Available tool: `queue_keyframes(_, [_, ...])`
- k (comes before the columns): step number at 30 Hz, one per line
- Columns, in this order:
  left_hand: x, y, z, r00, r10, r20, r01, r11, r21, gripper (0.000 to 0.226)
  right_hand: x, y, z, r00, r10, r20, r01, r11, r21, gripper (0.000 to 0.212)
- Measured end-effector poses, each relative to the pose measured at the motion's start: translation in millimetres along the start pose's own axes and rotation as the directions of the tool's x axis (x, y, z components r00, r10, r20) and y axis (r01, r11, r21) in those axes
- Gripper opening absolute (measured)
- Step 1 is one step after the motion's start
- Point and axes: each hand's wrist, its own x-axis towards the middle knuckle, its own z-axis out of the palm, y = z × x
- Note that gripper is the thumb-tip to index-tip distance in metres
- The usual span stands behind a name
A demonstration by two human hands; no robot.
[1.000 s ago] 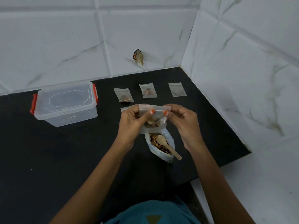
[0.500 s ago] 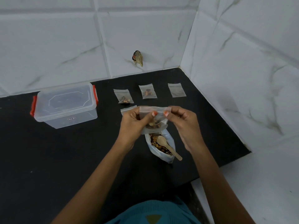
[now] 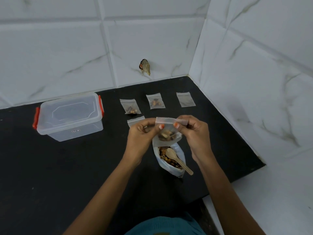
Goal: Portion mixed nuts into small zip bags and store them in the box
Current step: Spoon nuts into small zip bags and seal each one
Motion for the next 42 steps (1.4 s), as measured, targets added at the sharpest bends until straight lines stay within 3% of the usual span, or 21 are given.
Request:
queue_keyframes(9, [3, 0, -1, 0.999, -0.004, -0.037, 0.001, 0.997, -0.078, 0.013, 2, 3, 0, 0.990, 0.123, 0.074, -0.129, 0.988, 0.081, 0.012])
queue_keyframes(16, [6, -3, -7, 0.995, -0.102, 0.022, 0.103, 0.992, -0.076, 0.016, 10, 6, -7, 0.973, 0.217, 0.081, -0.225, 0.968, 0.109, 0.014])
queue_keyframes(25, [13, -16, -5, 0.994, -0.080, -0.076, 0.077, 0.996, -0.041, 0.017, 20, 19, 2, 0.992, 0.127, 0.001, -0.127, 0.992, 0.019, 0.013])
queue_keyframes(30, [19, -20, -2, 0.985, -0.171, 0.000, 0.169, 0.976, -0.134, 0.015, 31, 27, 0, 0.986, 0.164, -0.006, -0.164, 0.986, 0.035, 0.009])
queue_keyframes(33, [29, -26, 0, 0.980, -0.201, 0.015, 0.201, 0.975, -0.090, 0.015, 37, 33, 1, 0.980, 0.197, 0.004, -0.197, 0.979, 0.051, 0.009])
queue_keyframes(35, [37, -30, 3, 0.975, -0.221, -0.034, 0.219, 0.974, -0.057, 0.020, 41, 37, 2, 0.977, 0.208, 0.042, -0.210, 0.977, 0.044, 0.009])
queue_keyframes(38, [49, -37, 9, 0.972, -0.209, -0.105, 0.202, 0.977, -0.075, 0.010, 48, 43, 3, 0.970, 0.225, 0.097, -0.229, 0.973, 0.034, 0.009])
queue_keyframes(42, [70, -52, 14, 0.961, -0.231, -0.149, 0.224, 0.972, -0.063, 0.007, 69, 56, 1, 0.971, 0.229, 0.068, -0.226, 0.973, -0.041, 0.014])
